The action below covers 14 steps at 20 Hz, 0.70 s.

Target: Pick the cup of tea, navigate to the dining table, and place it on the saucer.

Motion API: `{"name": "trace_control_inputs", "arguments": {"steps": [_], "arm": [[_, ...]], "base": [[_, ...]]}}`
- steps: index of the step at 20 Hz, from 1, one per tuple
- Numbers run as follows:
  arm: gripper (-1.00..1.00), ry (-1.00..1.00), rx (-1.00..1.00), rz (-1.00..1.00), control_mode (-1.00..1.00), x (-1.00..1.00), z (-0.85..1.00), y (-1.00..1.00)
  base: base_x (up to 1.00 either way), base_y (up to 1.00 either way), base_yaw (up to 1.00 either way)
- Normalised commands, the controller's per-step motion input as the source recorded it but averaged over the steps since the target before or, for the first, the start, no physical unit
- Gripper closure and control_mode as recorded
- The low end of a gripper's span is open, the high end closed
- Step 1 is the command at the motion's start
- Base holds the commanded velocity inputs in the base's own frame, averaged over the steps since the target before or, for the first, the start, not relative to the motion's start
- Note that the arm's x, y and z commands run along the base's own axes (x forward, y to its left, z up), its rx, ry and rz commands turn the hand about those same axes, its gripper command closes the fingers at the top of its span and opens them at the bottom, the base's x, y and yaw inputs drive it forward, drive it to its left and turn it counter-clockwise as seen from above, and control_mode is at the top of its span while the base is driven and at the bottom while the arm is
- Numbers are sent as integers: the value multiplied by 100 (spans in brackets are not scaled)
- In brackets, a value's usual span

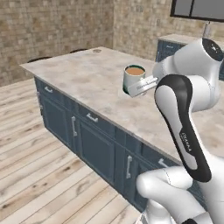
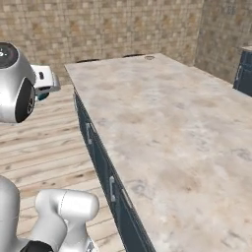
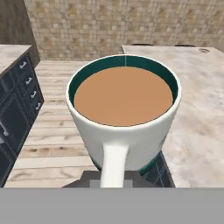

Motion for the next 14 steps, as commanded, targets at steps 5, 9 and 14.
{"name": "trace_control_inputs", "arguments": {"steps": [5,9,14], "arm": [[100,0,0,0,100,0,0,0],[100,0,0,0,100,0,0,0],[100,0,0,0,100,0,0,0]], "base": [[100,100,-11],[100,100,-9],[100,100,-10]]}}
